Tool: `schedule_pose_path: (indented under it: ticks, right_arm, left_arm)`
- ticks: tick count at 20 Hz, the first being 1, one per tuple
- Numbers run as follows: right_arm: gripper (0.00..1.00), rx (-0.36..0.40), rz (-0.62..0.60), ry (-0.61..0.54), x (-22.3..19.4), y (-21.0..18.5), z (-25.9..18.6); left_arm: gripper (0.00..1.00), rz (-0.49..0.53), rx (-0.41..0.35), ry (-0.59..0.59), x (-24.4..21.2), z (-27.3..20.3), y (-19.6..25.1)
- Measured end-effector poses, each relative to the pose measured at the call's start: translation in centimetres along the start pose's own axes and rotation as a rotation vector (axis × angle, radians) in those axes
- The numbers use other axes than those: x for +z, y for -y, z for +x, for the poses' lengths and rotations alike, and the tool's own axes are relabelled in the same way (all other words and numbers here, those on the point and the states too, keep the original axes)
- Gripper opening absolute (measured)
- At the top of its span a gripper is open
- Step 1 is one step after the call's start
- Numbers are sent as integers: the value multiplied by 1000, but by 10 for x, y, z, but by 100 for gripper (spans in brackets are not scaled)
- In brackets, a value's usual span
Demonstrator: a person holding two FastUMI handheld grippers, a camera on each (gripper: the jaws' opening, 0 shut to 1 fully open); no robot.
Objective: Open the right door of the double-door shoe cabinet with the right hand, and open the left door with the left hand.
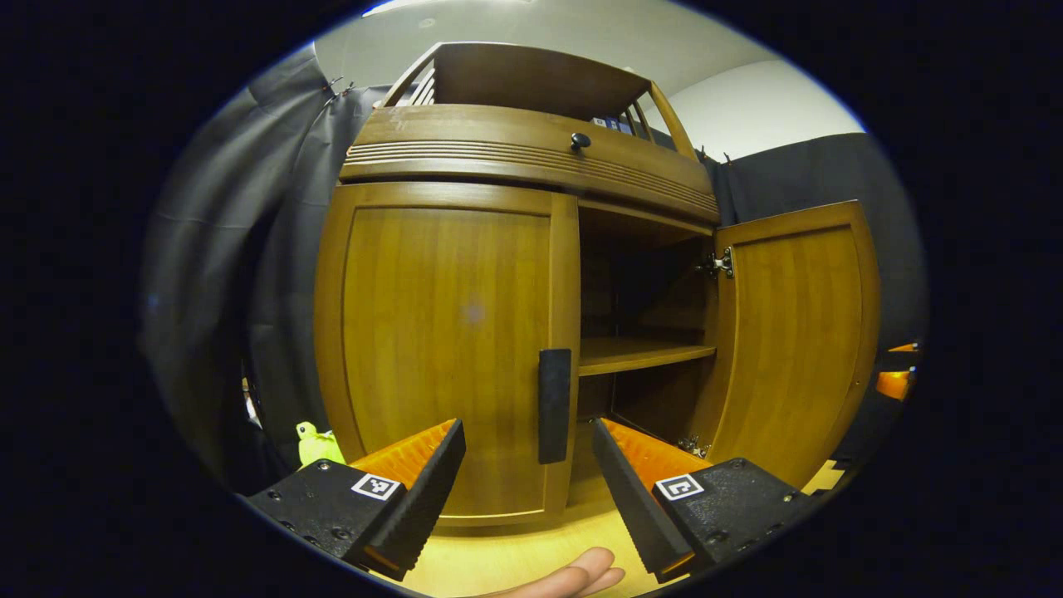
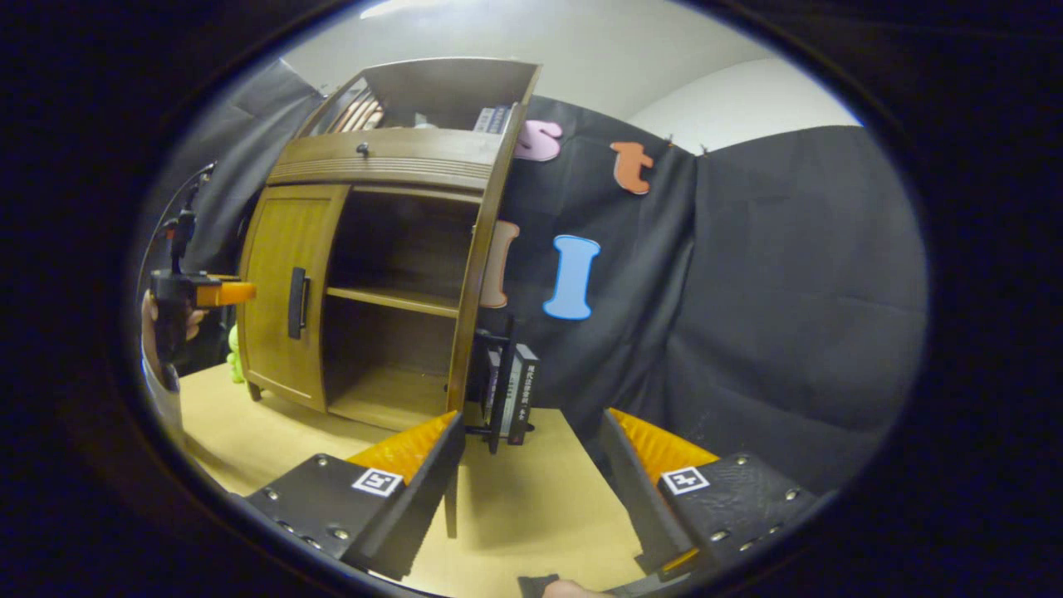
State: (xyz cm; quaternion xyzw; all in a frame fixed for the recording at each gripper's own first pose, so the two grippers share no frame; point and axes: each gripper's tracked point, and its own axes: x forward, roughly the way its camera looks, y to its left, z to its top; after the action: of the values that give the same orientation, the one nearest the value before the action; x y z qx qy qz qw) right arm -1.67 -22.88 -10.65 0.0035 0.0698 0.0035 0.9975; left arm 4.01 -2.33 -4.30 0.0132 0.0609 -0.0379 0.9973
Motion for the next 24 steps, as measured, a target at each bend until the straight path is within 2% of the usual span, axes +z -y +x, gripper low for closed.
schedule_pose_path:
  ticks: [1, 3, 5, 6, 7, 9, 10, 11, 12, 13, 14, 16, 18, 19, 22, 24]
  right_arm:
    - [98, -14, 39, -15, -4, -4, -11]
    - [98, -30, 82, -7, -8, -12, -29]
    - [97, -16, 112, 37, -6, -29, -42]
    - [98, -5, 135, 60, -6, -39, -49]
    - [98, 6, 144, 77, -11, -48, -54]
    - [98, 5, 140, 88, -19, -60, -61]
    - [98, -1, 131, 99, -20, -65, -64]
    - [98, 1, 119, 116, -19, -73, -69]
    - [98, 7, 114, 139, -13, -81, -73]
    - [98, 22, 119, 163, -9, -90, -76]
    - [98, 61, 117, 181, -5, -106, -78]
    - [98, 141, 103, 197, -3, -136, -83]
    - [98, 178, 77, 222, 3, -151, -88]
    - [98, 193, 78, 239, 7, -157, -91]
    - [98, 323, 112, 246, 7, -188, -103]
    - [98, 325, 136, 247, 9, -178, -102]
  left_arm:
    - [92, -9, 2, 0, -4, 8, 4]
    - [92, -15, -16, -18, -12, 23, 17]
    - [96, -10, -38, -23, -20, 34, 28]
    - [92, -3, -37, -17, -18, 42, 29]
    - [96, -11, -15, 11, -13, 49, 25]
    - [94, -46, 18, 54, -7, 64, 21]
    - [96, -51, 8, 61, -8, 70, 22]
    - [92, -52, 8, 51, -8, 79, 22]
    - [95, -48, 29, 29, -9, 91, 20]
    - [92, -32, 36, 19, -10, 98, 19]
    - [80, -28, 45, 27, -9, 107, 18]
    - [57, 5, 89, -42, -21, 117, 10]
    - [34, -13, 84, -29, -15, 120, 11]
    - [33, -13, 84, -77, -20, 113, 11]
    - [32, -28, 88, -76, -20, 111, 10]
    - [31, -8, 81, -94, -20, 109, 9]
